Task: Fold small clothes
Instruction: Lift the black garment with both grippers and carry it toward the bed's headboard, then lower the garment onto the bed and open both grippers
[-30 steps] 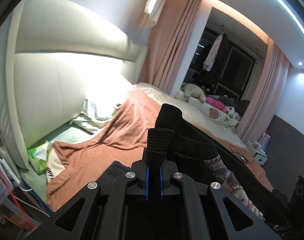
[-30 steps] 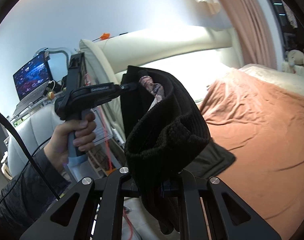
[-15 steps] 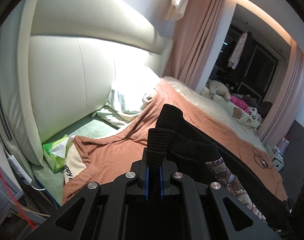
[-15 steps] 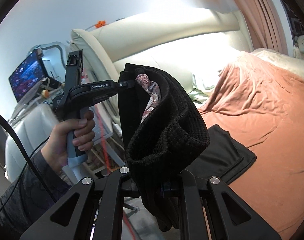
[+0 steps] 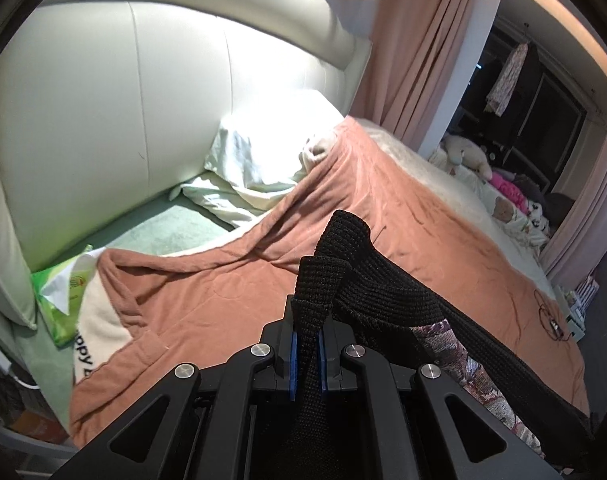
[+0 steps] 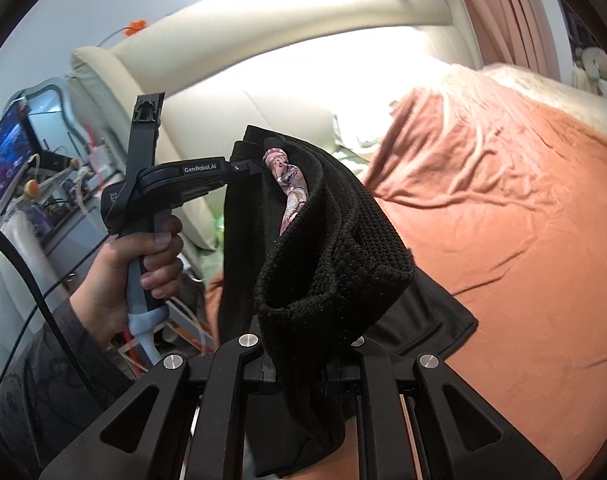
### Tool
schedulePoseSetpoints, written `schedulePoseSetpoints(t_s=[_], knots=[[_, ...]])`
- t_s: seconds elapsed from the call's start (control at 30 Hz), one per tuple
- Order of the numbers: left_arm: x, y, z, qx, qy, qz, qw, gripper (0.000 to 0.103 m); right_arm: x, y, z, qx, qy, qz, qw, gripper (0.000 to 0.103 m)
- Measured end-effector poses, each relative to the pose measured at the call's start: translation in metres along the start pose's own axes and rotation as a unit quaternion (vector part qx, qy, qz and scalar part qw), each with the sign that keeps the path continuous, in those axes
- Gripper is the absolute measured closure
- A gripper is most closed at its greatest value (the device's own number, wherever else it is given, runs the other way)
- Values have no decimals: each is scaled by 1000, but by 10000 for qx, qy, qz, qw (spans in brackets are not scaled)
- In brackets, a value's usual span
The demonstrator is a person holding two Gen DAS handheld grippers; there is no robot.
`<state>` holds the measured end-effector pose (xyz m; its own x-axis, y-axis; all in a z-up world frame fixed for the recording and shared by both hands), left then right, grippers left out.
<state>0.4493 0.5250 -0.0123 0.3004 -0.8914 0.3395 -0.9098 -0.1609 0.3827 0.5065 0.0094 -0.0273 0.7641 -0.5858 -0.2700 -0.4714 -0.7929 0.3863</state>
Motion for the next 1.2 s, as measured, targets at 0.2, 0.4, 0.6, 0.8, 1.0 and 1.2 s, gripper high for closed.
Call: schedulePoseSetpoints(t_s=[0.2, 0.4, 0.6, 0.8, 1.0, 1.2], knots=[[-4, -48, 22, -322, -67, -160, 9993, 96, 20, -31, 7, -212, -271, 94, 9994, 95], [-11, -89, 43, -550, -102, -355, 9978, 96, 49, -53, 14, -290, -549, 181, 9979, 95], [-21, -129, 69, -1045, -140, -663, 9922, 90, 79, -65, 31, 52, -1007, 387, 9942, 92], [-36, -134, 81, -1240, -131, -1074, 9864, 57, 125, -56, 70, -250, -1654, 1029, 9805, 51], [-42, -114, 90, -1342, 132, -1088, 9849, 57, 135, -20, 71, -123, -2140, 1108, 9705, 39], [-27, -75, 92, -1325, 1, -1011, 9860, 51, 102, -2, 73, -302, -2070, 731, 9751, 39]])
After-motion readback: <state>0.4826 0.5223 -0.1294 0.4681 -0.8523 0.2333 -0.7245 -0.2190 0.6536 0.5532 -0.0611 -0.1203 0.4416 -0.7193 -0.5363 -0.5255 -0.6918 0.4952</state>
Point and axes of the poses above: each gripper's, at about its wrist camera, not at the fingertips, and y roughly against the way its jaws point, x to its right, z to its underside, the point moved 2 cm from there along -y, roughly the way its jaws point, and after that the axes turned 14 degrees about x, right-handed, at the moved point
